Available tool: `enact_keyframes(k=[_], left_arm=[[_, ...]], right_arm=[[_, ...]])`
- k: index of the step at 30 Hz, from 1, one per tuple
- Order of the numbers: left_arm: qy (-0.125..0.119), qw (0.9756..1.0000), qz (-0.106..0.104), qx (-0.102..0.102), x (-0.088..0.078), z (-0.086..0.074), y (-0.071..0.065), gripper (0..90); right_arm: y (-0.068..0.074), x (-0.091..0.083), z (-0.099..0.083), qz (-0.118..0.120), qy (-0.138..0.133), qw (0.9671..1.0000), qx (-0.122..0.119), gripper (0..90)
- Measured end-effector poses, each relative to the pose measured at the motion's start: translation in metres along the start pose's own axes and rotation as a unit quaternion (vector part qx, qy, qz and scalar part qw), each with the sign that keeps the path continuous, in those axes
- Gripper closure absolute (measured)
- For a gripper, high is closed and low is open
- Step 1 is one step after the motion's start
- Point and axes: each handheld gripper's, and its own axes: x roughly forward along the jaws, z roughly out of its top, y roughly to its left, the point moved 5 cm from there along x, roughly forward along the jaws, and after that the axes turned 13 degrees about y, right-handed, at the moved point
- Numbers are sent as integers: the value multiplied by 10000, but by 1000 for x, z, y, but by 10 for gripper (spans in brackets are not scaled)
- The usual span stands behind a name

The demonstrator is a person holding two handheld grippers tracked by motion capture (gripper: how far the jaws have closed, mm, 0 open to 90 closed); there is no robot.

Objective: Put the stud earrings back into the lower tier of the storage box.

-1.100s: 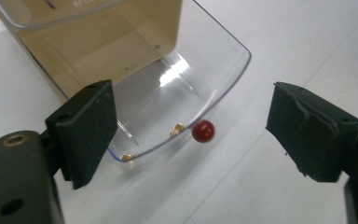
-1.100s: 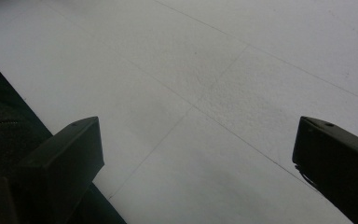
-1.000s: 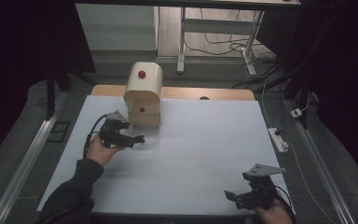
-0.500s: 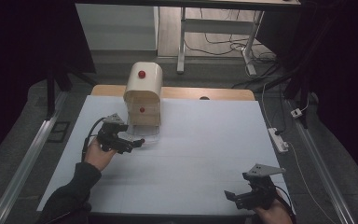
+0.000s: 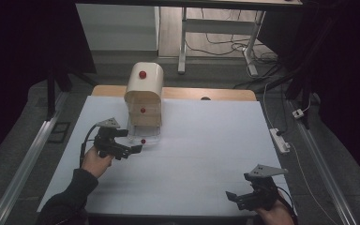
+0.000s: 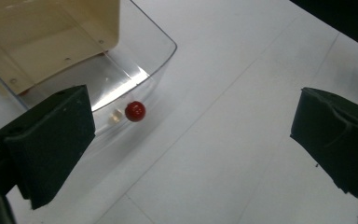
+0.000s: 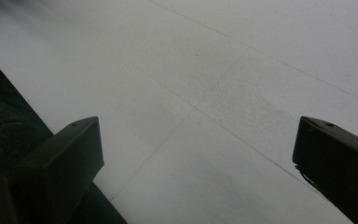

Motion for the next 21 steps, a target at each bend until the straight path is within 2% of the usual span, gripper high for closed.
enact_keyframes(k=[5, 10, 15, 21], left_arm=[[57, 10000, -36, 25, 0, -4, -5, 0], [78, 9999, 29, 68, -2, -8, -9, 0], [52, 9999, -76, 56, -6, -13, -15, 0], [45, 10000, -65, 56, -10, -19, -20, 0]], right_arm=[[0, 0, 0, 1, -4, 10000, 3, 13], [-1, 0, 0, 9, -3, 10000, 5, 6], [0, 0, 0, 29, -5, 10000, -16, 2], [0, 0, 0, 14, -2, 10000, -32, 0]])
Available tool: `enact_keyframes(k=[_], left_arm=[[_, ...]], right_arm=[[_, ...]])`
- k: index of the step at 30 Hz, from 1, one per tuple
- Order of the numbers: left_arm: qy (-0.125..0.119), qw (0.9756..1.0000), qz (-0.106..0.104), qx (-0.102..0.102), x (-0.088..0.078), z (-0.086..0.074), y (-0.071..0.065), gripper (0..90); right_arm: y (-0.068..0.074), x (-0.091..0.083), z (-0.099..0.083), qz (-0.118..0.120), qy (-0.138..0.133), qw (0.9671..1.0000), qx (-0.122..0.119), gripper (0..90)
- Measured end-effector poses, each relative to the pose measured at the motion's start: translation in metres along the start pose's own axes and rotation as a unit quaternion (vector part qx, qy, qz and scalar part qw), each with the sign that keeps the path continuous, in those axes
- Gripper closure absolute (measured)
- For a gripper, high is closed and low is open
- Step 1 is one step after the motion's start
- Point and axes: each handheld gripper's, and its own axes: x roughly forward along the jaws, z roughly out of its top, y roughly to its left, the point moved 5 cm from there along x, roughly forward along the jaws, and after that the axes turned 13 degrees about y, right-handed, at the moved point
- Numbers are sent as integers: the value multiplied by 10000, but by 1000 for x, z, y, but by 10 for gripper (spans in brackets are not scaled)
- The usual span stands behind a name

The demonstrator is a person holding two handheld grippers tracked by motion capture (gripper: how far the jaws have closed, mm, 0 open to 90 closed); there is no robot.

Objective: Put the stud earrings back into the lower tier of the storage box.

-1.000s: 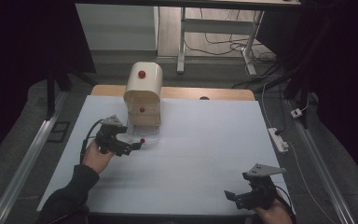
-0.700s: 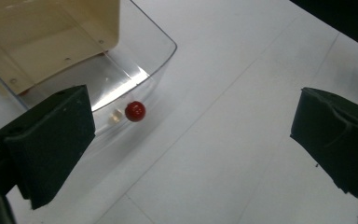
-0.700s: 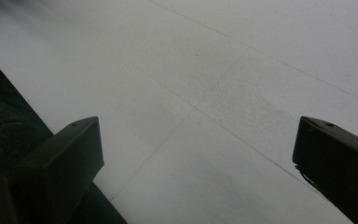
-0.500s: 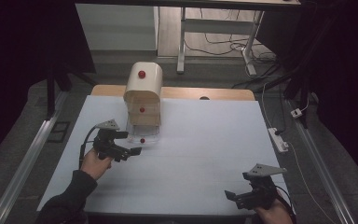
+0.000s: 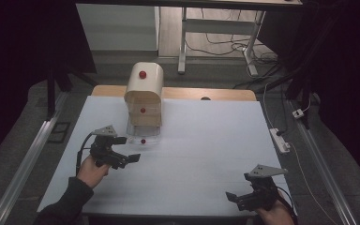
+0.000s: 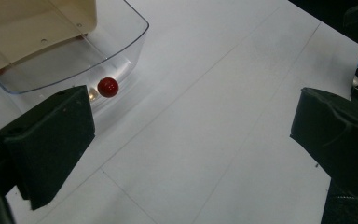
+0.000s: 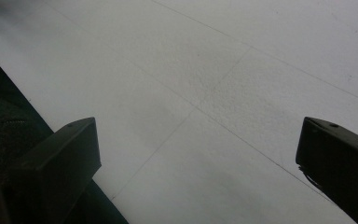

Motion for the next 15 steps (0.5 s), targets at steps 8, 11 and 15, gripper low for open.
enact_keyframes(k=[8, 11, 15], left_arm=[[16, 10000, 53, -6, -6, -9, -7, 0], [24, 10000, 81, -20, -8, -13, -9, 0], [63, 9999, 118, -28, -10, -19, -11, 0]], right_arm=[[0, 0, 0, -8, 4, 10000, -14, 0], [0, 0, 0, -10, 10, 10000, -15, 0], [0, 0, 0, -20, 15, 10000, -15, 0]])
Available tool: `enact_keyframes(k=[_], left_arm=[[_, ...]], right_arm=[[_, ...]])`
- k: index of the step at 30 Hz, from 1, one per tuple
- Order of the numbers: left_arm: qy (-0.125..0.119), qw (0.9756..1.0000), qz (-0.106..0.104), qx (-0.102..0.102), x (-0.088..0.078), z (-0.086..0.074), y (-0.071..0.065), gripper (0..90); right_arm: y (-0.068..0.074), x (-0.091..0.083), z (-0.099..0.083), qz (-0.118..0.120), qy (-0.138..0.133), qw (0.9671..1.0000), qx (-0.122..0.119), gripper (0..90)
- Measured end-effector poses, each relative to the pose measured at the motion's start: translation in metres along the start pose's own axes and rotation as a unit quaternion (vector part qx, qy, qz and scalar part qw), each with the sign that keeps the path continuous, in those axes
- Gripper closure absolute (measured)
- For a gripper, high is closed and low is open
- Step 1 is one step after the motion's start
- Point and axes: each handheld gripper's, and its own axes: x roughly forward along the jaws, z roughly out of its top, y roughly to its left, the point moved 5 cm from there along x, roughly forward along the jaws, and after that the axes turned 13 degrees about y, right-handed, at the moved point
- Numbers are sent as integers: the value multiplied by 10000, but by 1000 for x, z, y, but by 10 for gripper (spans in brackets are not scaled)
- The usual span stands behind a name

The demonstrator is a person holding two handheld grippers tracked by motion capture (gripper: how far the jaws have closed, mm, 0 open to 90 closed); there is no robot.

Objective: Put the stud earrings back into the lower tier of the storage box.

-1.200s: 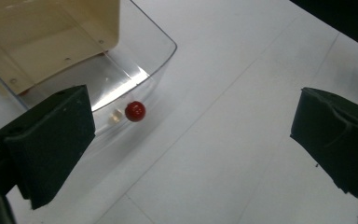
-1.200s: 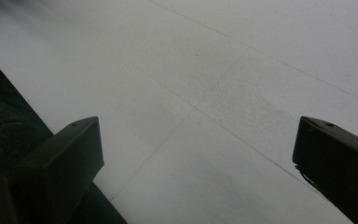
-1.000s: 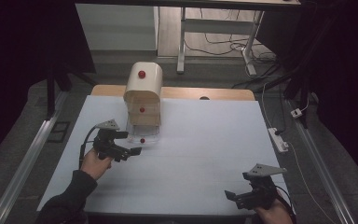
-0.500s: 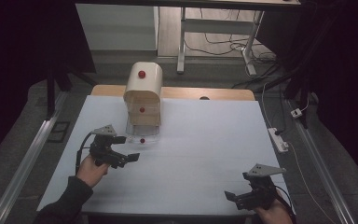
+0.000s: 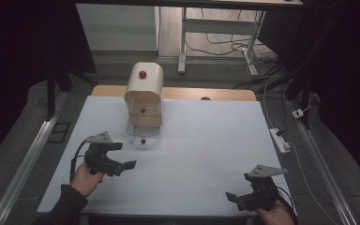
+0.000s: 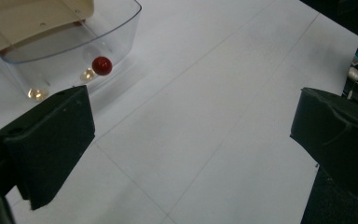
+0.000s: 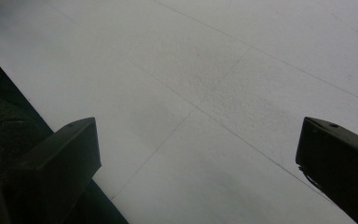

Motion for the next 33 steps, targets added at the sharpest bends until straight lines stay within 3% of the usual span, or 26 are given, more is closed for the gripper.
enact_keyframes(k=[33], left_arm=[[73, 9985, 369, -387, -39, -71, -14, 0]], right_arm=[[1, 1, 0, -51, 59, 10000, -10, 0]])
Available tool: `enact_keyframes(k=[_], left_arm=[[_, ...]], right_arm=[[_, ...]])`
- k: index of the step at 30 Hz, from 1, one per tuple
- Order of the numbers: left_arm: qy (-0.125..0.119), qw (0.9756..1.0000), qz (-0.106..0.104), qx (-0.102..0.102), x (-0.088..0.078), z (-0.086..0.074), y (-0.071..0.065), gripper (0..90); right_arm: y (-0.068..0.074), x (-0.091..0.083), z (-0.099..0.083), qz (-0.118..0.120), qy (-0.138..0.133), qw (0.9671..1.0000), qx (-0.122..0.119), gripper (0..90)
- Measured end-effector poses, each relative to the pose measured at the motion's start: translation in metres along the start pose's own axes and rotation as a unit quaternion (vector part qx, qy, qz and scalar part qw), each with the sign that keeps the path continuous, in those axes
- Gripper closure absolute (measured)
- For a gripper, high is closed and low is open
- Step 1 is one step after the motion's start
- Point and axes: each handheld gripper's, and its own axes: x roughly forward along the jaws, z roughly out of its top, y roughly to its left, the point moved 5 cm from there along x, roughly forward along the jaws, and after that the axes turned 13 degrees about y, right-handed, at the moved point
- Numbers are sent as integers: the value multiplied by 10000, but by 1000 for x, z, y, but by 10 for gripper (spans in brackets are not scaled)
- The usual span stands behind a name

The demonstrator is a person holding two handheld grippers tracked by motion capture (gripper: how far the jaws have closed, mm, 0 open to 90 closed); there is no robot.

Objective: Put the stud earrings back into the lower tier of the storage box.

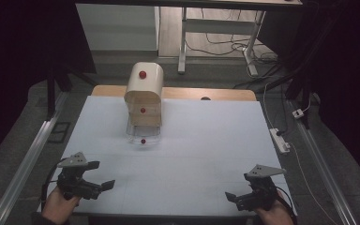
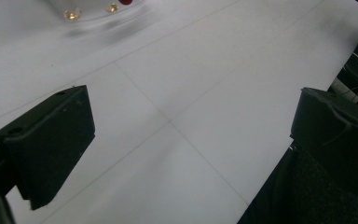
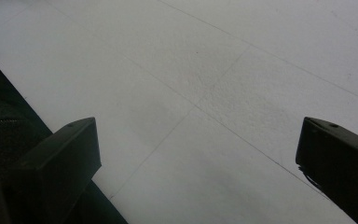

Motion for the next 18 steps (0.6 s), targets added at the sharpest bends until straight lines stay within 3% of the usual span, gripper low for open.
enact_keyframes(k=[18], left_arm=[[-111, 9989, 317, -314, -25, -33, 4, 0]], right_arm=[[-1, 0, 0, -26, -1, 10000, 39, 0]])
